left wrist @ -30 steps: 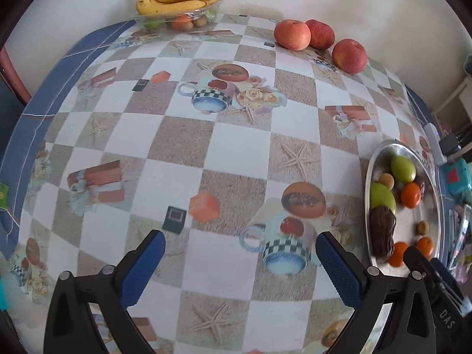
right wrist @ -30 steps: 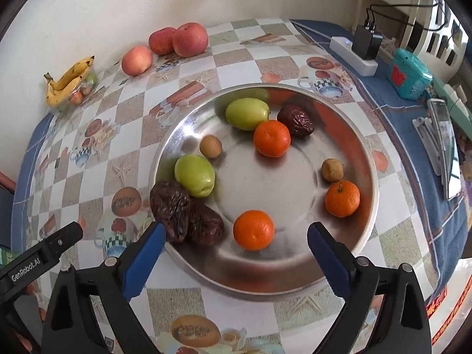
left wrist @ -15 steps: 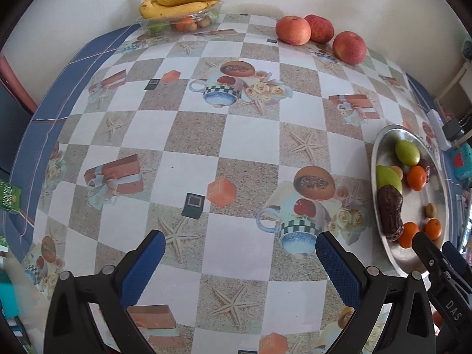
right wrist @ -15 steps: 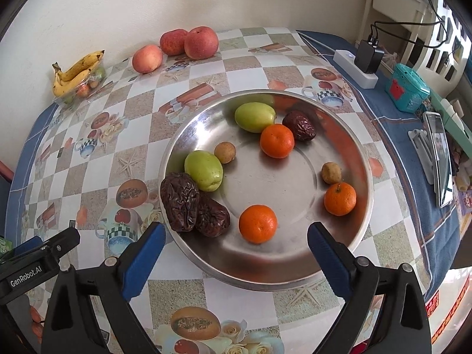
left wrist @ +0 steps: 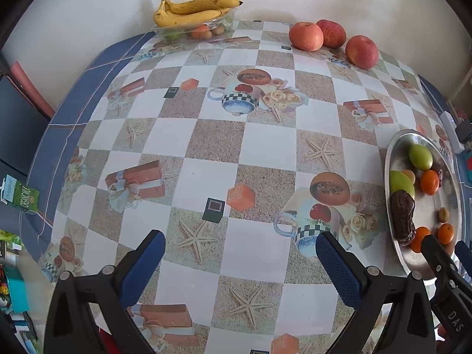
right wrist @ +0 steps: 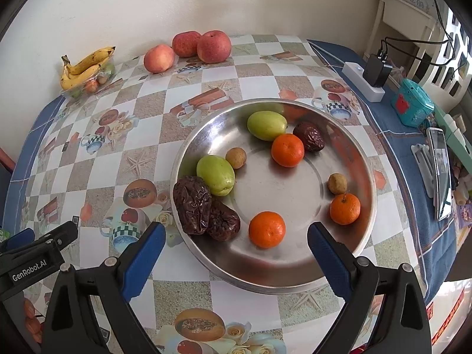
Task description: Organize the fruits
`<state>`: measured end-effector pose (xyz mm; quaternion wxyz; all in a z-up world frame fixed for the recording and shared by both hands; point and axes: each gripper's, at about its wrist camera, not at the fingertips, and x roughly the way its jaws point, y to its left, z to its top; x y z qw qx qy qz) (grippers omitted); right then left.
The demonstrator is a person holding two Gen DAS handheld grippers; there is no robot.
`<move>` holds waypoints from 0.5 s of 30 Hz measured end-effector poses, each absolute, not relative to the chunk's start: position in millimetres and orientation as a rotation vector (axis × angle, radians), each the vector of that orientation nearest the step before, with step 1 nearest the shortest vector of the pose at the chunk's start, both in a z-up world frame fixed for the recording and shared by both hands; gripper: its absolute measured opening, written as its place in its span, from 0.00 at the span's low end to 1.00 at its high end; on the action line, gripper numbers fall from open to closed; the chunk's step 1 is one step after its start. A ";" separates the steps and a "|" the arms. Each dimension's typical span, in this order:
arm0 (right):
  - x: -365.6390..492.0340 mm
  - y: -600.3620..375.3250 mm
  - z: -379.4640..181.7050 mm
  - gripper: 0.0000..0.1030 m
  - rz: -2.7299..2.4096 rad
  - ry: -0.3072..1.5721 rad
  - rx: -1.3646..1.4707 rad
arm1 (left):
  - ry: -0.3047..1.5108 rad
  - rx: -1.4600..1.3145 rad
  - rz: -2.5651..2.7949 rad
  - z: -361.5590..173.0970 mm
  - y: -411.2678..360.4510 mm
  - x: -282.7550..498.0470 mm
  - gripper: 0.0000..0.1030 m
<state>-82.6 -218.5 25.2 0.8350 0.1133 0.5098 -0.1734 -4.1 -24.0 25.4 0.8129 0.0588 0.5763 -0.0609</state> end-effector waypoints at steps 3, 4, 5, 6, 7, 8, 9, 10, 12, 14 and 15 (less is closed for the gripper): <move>-82.2 -218.1 25.8 0.94 -0.365 1.080 0.238 | 1.229 0.128 -0.130 25.7 -24.5 -4.4 1.00; -82.2 -218.0 26.3 0.94 -0.364 1.079 0.239 | 1.228 0.128 -0.129 25.8 -24.8 -4.6 1.00; -82.2 -218.0 26.8 0.94 -0.362 1.077 0.240 | 1.226 0.128 -0.129 26.0 -25.1 -4.8 1.00; -82.3 -217.9 27.2 0.94 -0.362 1.075 0.240 | 1.225 0.128 -0.130 26.2 -25.2 -4.9 1.00; -82.3 -218.2 27.7 0.94 -0.362 1.072 0.240 | 1.225 0.129 -0.130 26.3 -25.3 -4.9 1.00; -82.3 -218.4 28.1 0.94 -0.361 1.070 0.240 | 1.225 0.129 -0.130 26.3 -25.3 -4.8 1.00; -82.3 -218.2 28.3 0.94 -0.361 1.069 0.240 | 1.224 0.132 -0.128 26.2 -25.5 -4.7 1.00; -82.3 -218.4 28.6 0.94 -0.360 1.067 0.242 | 1.223 0.135 -0.125 26.4 -25.7 -5.0 1.00; -82.2 -218.4 28.7 0.94 -0.357 1.066 0.242 | 1.221 0.138 -0.125 26.8 -26.2 -5.1 1.00; -82.1 -217.7 29.0 0.94 -0.356 1.066 0.238 | 1.222 0.136 -0.127 27.1 -26.0 -4.9 1.00; -81.8 -217.7 29.0 0.94 -0.355 1.066 0.236 | 1.222 0.135 -0.128 27.4 -26.1 -5.0 1.00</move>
